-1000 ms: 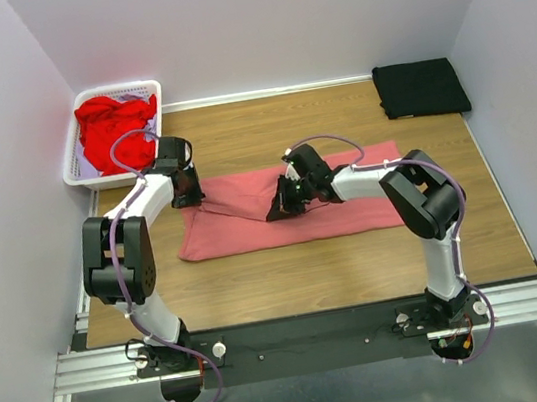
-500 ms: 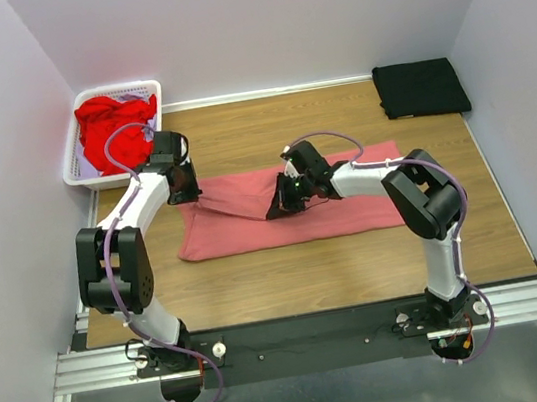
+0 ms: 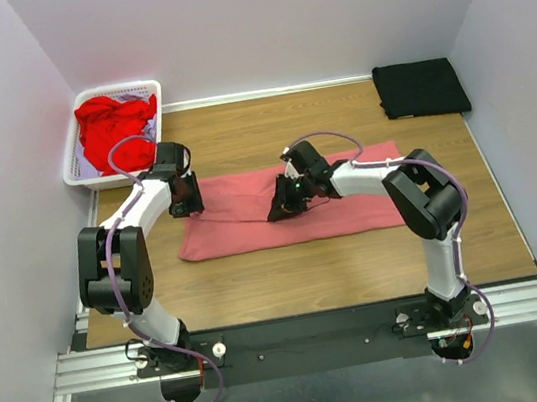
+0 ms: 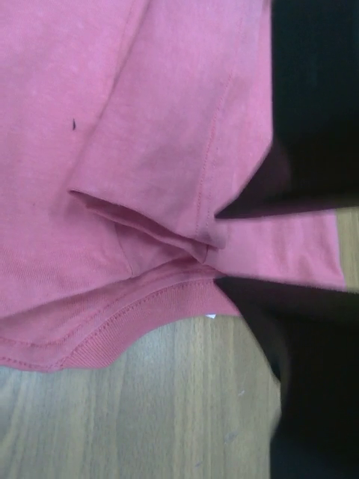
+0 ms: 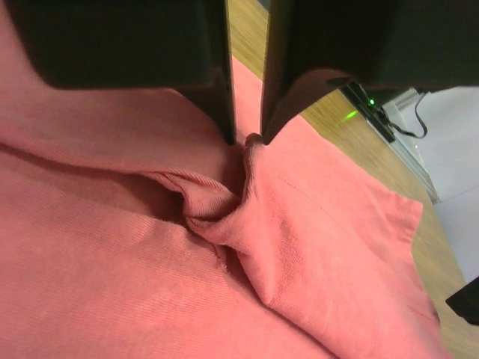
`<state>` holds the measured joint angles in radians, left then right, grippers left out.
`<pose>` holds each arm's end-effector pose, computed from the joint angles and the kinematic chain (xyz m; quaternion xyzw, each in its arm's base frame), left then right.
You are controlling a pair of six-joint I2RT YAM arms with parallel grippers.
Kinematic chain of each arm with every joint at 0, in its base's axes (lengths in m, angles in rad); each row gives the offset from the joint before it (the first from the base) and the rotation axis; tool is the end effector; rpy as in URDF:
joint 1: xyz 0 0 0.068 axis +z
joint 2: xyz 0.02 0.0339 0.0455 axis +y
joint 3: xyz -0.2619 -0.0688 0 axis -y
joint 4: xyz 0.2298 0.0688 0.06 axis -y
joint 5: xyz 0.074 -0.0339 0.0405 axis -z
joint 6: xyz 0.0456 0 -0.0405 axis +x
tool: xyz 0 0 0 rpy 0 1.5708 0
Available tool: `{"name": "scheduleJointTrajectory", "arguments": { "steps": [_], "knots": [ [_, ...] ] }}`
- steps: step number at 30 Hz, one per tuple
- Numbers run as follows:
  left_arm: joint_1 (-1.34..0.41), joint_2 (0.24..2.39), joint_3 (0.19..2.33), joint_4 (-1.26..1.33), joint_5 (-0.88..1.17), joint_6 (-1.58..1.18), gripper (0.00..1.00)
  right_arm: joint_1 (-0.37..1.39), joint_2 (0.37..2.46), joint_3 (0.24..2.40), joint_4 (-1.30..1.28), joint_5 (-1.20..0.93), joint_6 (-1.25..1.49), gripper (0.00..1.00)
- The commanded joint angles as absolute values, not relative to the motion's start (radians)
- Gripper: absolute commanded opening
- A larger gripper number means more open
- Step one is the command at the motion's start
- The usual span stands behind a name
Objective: Fold and stack the t-shirts
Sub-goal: Fold the tshirt
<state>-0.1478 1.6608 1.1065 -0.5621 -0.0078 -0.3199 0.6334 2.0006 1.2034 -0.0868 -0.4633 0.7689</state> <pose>0.3195 -0.0472 0.1969 -0.0846 0.9706 -0.0485 0.2200 0.3147 0.2564 0.1403 -0.0151 0.9196 0.3766 0.1109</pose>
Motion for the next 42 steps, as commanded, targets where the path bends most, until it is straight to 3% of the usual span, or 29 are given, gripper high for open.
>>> {"name": "scheduleJointTrajectory", "arguments": {
  "steps": [1,6,11,19,26,31,36,42],
  "knots": [
    [-0.141,1.631,1.114,-0.538,-0.048,-0.325,0.51,0.634,1.919,1.236,-0.144,-0.388,0.712,0.32],
    [-0.143,1.577,1.146,-0.546,-0.060,-0.342,0.52,0.634,1.858,1.256,-0.155,-0.319,0.663,0.40],
    [-0.164,1.520,1.123,-0.483,-0.008,-0.373,0.36,0.634,1.894,1.336,-0.143,-0.428,0.626,0.39],
    [-0.173,1.652,1.048,-0.316,0.090,-0.420,0.24,0.630,2.062,1.376,-0.009,-0.529,0.658,0.36],
    [-0.172,1.812,1.060,-0.299,0.015,-0.425,0.22,0.540,2.105,1.224,0.071,-0.476,0.672,0.35],
    [-0.172,1.851,1.063,-0.295,0.009,-0.422,0.22,0.474,2.005,1.103,0.077,-0.472,0.612,0.36],
    [-0.173,1.855,1.135,-0.310,0.032,-0.407,0.43,0.465,1.814,1.049,-0.029,-0.396,0.478,0.41],
    [-0.198,1.714,1.170,-0.350,-0.029,-0.414,0.56,0.465,1.681,1.045,-0.250,-0.119,0.342,0.52]
  ]
}}
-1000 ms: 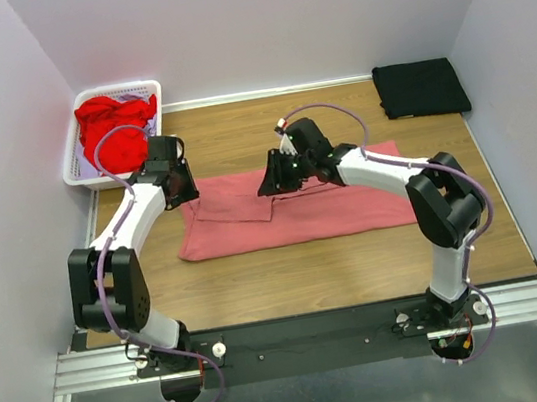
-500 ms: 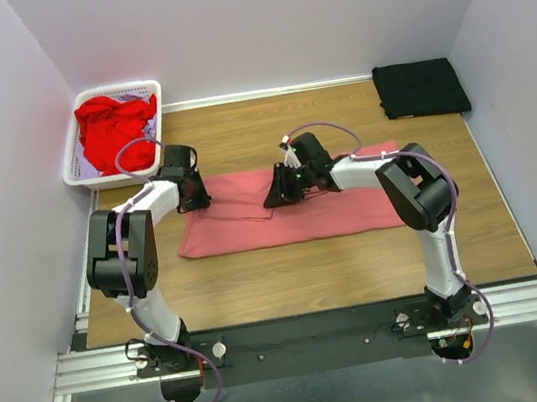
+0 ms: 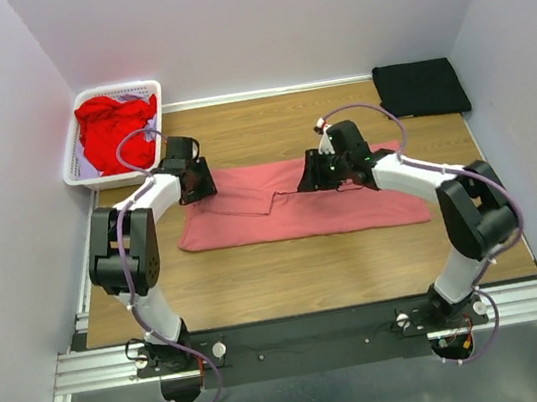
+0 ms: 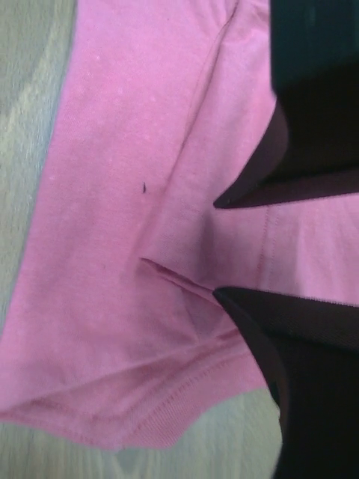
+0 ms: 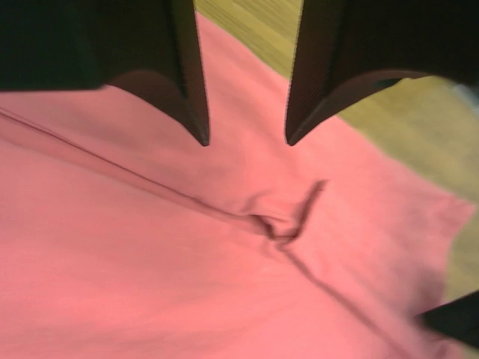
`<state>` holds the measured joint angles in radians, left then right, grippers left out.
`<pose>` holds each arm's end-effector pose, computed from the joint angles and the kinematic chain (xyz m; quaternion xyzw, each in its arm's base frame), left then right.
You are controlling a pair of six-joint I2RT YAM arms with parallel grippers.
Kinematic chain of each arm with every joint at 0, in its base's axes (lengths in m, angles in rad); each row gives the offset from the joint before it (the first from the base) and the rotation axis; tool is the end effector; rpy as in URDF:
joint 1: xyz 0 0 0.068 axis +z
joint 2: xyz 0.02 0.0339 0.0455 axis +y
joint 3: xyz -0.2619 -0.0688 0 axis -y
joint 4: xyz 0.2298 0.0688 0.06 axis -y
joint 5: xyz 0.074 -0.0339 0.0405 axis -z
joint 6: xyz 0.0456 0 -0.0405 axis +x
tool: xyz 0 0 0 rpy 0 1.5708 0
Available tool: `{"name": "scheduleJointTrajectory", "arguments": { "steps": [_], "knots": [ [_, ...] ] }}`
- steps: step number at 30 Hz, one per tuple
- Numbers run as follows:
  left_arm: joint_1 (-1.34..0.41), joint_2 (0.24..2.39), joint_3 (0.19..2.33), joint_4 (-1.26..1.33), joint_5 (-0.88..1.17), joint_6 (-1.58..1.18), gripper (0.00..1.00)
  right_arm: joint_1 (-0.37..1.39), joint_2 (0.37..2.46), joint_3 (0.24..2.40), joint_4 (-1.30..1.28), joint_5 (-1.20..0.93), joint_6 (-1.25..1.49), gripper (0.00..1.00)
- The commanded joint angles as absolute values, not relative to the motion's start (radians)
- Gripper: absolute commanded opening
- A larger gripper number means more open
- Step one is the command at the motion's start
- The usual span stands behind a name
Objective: Fold and stack the t-shirts
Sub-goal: Fold the tshirt
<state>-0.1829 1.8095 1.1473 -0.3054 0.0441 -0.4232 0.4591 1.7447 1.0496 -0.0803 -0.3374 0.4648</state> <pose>0.3614 -0.0689 0.1755 -0.1079 0.9485 -0.1087 0.2772 0.3194 0.1747 0.1884 -0.0624 0.9090 0.3087 0.2728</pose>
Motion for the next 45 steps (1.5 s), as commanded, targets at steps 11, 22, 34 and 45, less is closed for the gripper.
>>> {"name": "scheduleJointTrajectory", "arguments": {
  "steps": [11,22,34,45],
  "knots": [
    [-0.310,1.641,1.043,-0.325,-0.078,-0.449,0.54,0.462,1.598,0.939,-0.434,0.178,0.374,0.61],
    [-0.359,1.890,1.170,-0.321,-0.074,-0.431,0.51,0.465,1.654,0.882,-0.540,-0.044,0.364,0.61],
    [-0.410,2.181,1.600,-0.386,-0.037,-0.348,0.61,0.729,1.578,0.888,-0.604,-0.376,0.486,0.62],
    [-0.362,1.758,1.590,-0.313,-0.259,-0.362,0.72,0.664,1.748,1.313,-0.597,-0.316,0.344,0.57]
  ]
}}
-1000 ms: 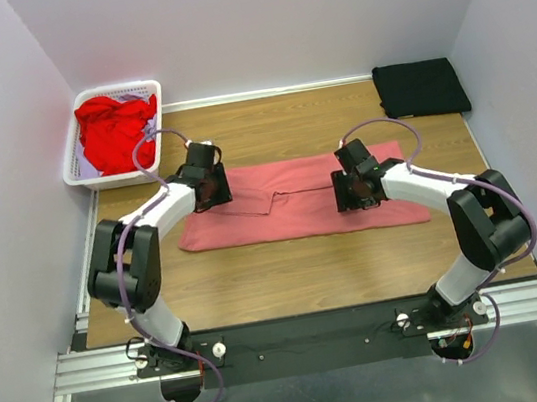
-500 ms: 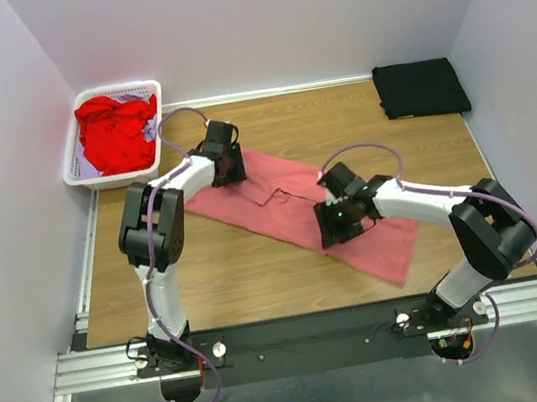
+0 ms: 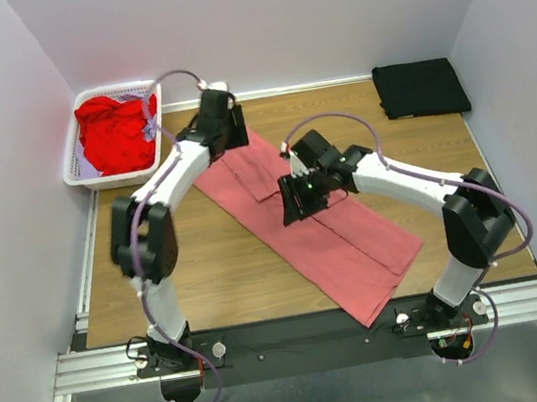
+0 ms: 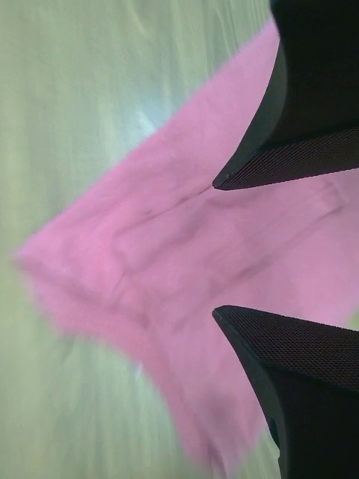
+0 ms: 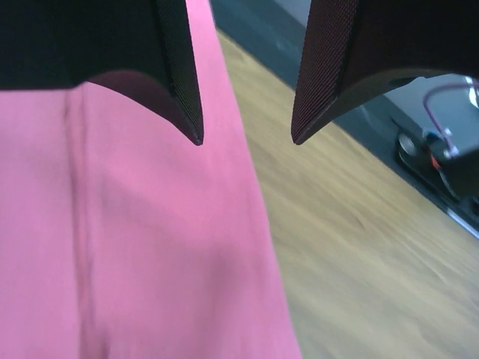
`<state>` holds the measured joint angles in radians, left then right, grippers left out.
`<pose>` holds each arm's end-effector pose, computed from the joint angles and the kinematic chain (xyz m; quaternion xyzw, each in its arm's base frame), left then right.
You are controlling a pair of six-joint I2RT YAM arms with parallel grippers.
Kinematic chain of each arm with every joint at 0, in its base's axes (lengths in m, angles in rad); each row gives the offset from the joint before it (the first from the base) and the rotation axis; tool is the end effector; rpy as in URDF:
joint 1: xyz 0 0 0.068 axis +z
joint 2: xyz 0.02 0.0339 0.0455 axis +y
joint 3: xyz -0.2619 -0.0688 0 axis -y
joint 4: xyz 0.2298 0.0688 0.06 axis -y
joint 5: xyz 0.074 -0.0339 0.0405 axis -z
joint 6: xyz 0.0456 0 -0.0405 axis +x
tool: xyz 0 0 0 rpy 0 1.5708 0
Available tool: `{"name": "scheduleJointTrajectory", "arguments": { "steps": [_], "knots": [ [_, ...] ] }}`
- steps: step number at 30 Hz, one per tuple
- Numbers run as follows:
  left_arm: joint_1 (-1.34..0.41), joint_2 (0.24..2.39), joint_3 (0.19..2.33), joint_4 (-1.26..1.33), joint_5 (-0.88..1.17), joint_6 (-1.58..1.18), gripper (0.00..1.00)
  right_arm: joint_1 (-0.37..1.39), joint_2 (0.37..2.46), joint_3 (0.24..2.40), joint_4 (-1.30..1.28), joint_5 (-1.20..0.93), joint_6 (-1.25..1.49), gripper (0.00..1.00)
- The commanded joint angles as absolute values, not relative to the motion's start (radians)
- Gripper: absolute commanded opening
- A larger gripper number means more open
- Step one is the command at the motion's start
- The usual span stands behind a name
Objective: Fold and stack the t-shirts
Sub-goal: Fold the tshirt
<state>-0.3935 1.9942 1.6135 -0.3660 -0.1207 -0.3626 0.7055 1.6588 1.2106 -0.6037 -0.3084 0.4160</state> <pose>0.4184 -0.1678 0.2416 -0.0100 0.9149 -0.0962 0.3919 0.2456 0.2273 0.2269 -0.1768 0.9394 0.2605 0.1357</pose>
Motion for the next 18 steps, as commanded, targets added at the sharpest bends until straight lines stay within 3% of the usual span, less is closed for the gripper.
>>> {"name": "scheduleJointTrajectory", "arguments": {
  "steps": [1,12,15,18],
  "knots": [
    [-0.359,1.674,1.571,-0.308,-0.285,-0.361,0.76,0.654,1.770,1.357,-0.569,-0.331,0.324,0.56],
    [-0.354,1.079,1.052,-0.233,-0.336,-0.403,0.80,0.594,2.169,1.721,-0.410,-0.515,0.285,0.45],
    [-0.354,0.922,0.938,-0.255,-0.371,-0.446,0.98,0.594,2.279,1.830,-0.384,-0.564,0.285,0.45],
    [-0.354,0.783,0.842,-0.264,-0.394,-0.472,0.99,0.588,2.388,1.926,-0.371,-0.597,0.288,0.45]
  ]
}}
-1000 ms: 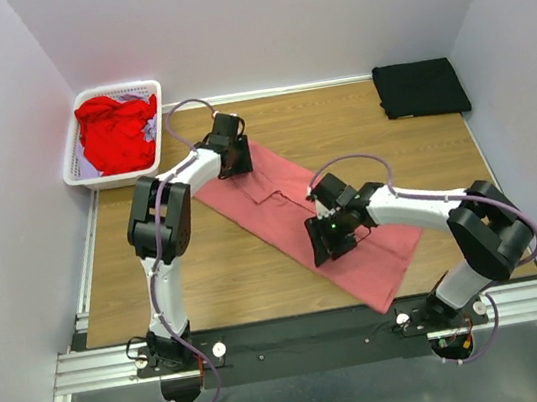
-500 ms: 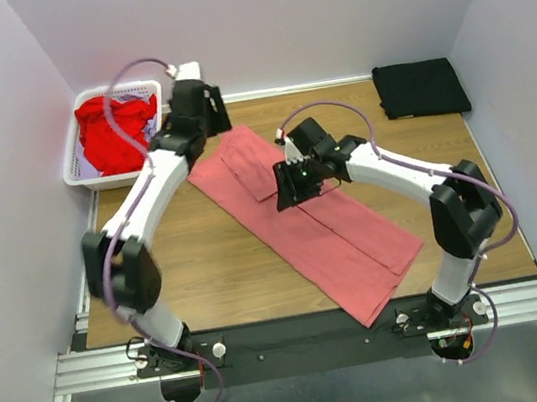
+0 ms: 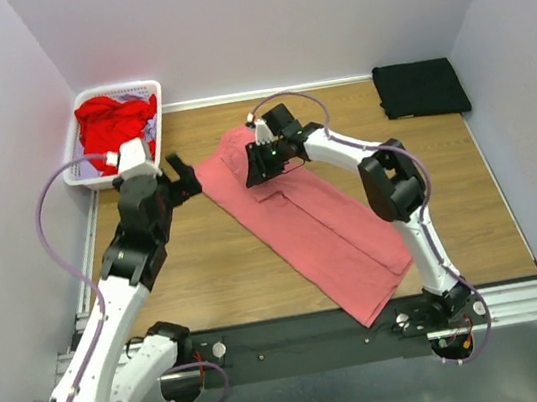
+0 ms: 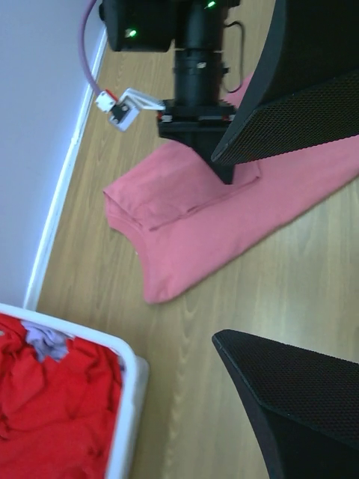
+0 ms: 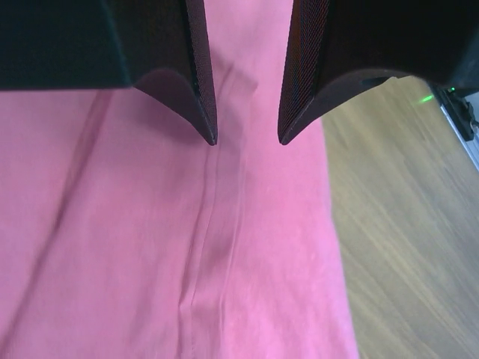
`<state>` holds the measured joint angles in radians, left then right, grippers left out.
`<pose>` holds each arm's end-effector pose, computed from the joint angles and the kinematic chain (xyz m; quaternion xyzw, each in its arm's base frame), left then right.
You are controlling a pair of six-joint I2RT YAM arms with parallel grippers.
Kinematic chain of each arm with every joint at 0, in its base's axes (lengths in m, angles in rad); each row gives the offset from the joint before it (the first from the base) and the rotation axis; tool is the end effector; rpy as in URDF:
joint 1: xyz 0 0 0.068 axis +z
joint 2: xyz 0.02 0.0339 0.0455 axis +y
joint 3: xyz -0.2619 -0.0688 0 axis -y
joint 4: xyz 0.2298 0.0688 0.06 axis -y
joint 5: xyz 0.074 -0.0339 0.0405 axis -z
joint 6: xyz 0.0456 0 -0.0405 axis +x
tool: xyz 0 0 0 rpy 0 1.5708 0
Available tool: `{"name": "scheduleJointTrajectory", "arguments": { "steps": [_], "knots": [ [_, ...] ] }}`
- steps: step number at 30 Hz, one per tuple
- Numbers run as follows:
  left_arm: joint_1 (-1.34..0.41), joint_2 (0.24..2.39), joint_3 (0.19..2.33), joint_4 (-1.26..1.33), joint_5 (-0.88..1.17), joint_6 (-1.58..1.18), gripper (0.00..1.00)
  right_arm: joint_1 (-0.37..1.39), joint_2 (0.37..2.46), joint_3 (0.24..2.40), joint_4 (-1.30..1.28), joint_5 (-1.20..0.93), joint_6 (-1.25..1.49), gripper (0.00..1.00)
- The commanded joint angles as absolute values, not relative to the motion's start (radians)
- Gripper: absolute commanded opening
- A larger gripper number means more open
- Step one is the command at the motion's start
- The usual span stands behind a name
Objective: Fold and stack the t-shirts
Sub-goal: Fold the tshirt
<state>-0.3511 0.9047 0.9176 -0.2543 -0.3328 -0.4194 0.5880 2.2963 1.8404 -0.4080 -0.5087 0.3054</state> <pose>0.1937 -0.0551 0.3544 -0.1286 0.7723 -0.1078 0.6127 0.4041 0.2961 0.1756 -0.2141 0.8867 0.3576 0.2001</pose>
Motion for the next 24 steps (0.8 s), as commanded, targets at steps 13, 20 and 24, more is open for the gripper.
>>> {"name": "scheduleJointTrajectory", "arguments": {
  "steps": [13,20,24],
  "knots": [
    [-0.353,0.666,0.663,-0.287,-0.227,-0.505,0.98,0.373,2.602,2.036,-0.196,-0.451,0.529,0.45],
    [-0.354,0.730,0.640,-0.226,-0.129,-0.483,0.98,0.296,2.652,2.178,-0.181,-0.472,0.496,0.47],
    [-0.354,0.767,0.629,-0.183,-0.072,-0.445,0.98,0.279,2.634,2.247,-0.183,-0.523,0.489,0.52]
  ]
}}
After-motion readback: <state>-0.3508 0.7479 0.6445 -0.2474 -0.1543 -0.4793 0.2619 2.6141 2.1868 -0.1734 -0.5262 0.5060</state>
